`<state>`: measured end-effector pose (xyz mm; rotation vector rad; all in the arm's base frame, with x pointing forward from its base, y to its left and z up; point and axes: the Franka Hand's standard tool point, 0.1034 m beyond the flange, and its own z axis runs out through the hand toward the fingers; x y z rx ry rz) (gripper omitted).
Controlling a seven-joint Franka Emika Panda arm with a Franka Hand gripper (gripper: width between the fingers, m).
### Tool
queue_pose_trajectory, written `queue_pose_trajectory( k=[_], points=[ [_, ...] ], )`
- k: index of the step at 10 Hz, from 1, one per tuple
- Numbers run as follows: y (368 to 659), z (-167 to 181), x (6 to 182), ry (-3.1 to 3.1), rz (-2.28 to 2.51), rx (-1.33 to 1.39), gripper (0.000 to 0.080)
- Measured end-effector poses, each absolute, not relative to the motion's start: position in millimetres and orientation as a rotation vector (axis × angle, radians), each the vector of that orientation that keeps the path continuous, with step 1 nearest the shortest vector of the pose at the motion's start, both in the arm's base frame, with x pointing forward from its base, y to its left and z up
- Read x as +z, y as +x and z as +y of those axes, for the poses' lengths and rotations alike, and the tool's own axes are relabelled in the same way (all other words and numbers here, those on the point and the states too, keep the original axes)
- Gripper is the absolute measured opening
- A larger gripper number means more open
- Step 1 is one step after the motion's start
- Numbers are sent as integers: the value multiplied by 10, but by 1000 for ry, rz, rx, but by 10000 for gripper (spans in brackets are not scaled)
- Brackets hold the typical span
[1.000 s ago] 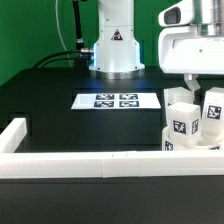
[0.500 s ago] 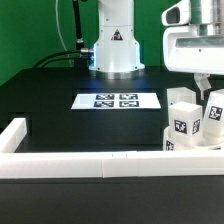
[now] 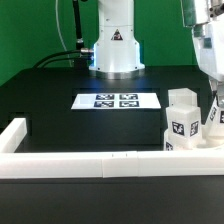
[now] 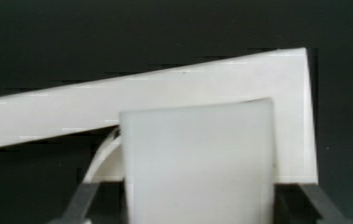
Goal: Assemble stool
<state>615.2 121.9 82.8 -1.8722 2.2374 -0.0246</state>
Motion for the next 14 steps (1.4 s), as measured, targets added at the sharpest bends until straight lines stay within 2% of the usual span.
queue_pose_trajectory(
  k=[4,6,9,10,11,12,14],
  points=[
    [6146,1231,820,-1635,2414,14,340],
    [6150,1195,816,-1301,2578,63,340],
    [6145,1211,810,-1310,2545,48,348],
    [6143,1217,817,-1381,2508,41,535],
    [6128,1242,866,-1541,2416,49,535],
    [6125,1243,950,-1740,2274,51,625],
    [6133,1289,1061,-2063,1990,63,642]
  ],
)
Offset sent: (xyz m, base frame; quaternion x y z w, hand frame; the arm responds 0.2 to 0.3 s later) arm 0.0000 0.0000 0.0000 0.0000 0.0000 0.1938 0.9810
